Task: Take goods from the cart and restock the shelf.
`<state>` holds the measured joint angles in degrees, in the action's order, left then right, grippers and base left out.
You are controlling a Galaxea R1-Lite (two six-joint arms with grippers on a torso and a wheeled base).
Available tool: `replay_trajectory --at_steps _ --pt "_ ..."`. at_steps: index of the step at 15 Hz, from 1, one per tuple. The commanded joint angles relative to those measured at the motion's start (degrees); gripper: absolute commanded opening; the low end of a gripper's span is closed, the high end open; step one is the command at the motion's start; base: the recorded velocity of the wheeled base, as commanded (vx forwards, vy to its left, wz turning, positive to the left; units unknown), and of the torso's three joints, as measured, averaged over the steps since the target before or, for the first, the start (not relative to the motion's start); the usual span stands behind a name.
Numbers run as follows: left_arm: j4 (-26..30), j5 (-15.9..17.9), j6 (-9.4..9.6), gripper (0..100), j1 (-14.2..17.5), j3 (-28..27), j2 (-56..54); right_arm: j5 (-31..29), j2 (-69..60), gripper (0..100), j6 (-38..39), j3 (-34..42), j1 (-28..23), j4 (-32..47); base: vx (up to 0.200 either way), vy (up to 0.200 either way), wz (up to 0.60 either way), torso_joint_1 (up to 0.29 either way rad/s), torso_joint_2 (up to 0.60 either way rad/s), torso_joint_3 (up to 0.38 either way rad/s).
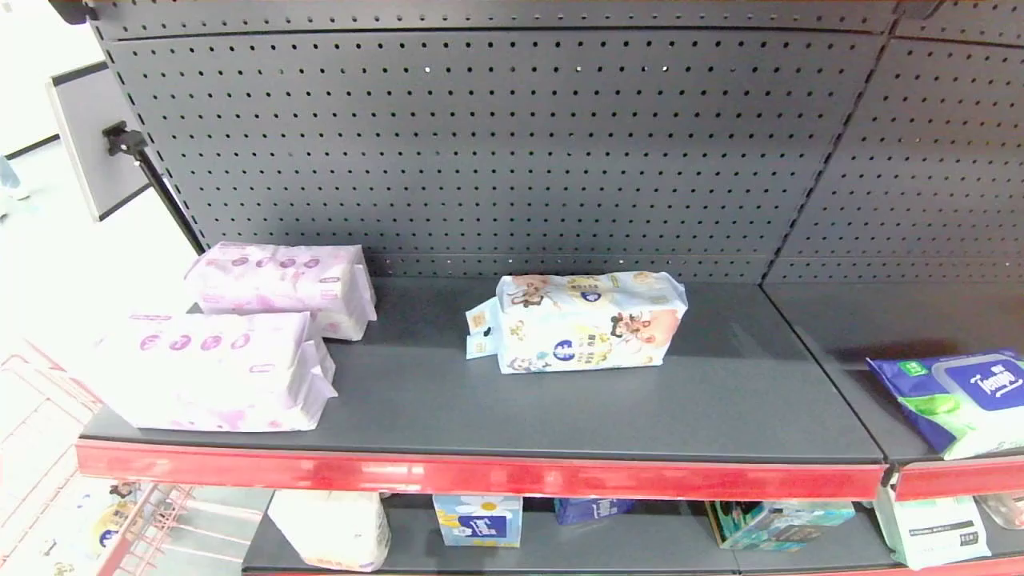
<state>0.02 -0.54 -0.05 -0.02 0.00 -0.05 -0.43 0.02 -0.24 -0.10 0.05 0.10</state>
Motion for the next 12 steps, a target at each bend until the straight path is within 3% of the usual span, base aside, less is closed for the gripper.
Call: replay_trajectory --at_steps 1,12 --pt "-0.02 0.01 -0.04 100 0.02 0.00 0.05 -0.01 -0.02 100 -0.02 0.01 0.04 -0.01 0.000 0.200 0.00 -0.007 0.00 0.002" --pt "-0.02 0.10 0.14 100 0.02 0.00 0.05 0.08 -0.02 100 -0.02 0.01 0.04 -0.01 0.000 0.200 0.00 0.003 0.00 0.002"
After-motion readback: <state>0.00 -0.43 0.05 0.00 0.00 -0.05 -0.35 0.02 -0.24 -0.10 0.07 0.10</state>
